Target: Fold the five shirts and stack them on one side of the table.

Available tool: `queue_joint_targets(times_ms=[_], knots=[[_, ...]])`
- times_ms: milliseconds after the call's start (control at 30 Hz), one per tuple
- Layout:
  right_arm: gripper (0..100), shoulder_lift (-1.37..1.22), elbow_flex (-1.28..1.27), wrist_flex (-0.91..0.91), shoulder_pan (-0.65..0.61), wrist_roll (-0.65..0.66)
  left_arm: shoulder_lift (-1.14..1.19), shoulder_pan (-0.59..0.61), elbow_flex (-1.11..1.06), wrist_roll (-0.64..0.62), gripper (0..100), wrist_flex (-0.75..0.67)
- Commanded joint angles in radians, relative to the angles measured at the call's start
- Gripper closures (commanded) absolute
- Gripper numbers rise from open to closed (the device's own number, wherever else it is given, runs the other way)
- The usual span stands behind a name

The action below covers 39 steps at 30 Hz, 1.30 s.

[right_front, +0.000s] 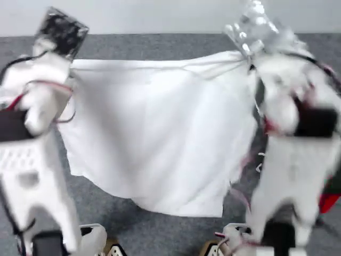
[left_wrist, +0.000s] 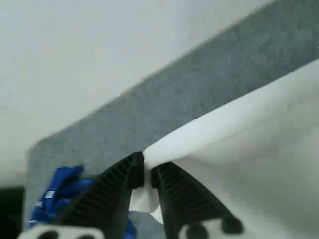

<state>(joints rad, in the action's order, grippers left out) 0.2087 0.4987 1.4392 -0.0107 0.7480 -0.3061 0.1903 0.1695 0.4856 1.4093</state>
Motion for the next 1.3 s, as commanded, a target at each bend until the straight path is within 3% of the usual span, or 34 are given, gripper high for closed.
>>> queue_joint_targets(times_ms=[0, 267, 533, 700, 800, 1033, 1267], knots=[[98.8, -0.200, 0.000, -0.090, -0.015, 0.002, 0.126, 0.006, -0.147, 0.008, 100, -0.267], [98.8, -0.433, 0.000, -0.503, -0.033, -0.031, 0.491, 0.006, -0.030, 0.005, 100, -0.549], [98.8, -0.513, 0.000, -0.894, -0.045, -0.025, 0.773, 0.011, 0.401, 0.008, 100, -0.559], [98.8, -0.535, 0.000, -1.010, -0.047, 0.040, 0.893, 0.006, 0.668, 0.009, 100, -0.557], [98.8, -0.553, 0.000, -1.035, -0.047, 0.054, 0.950, -0.006, 0.766, 0.014, 100, -0.522], [98.8, -0.588, 0.000, -0.977, -0.053, 0.071, 1.039, -0.035, 0.851, 0.133, 100, -0.272], [98.8, -0.518, 0.000, -0.598, -0.091, 0.069, 1.043, -0.025, 0.862, 0.135, 100, -0.126]])
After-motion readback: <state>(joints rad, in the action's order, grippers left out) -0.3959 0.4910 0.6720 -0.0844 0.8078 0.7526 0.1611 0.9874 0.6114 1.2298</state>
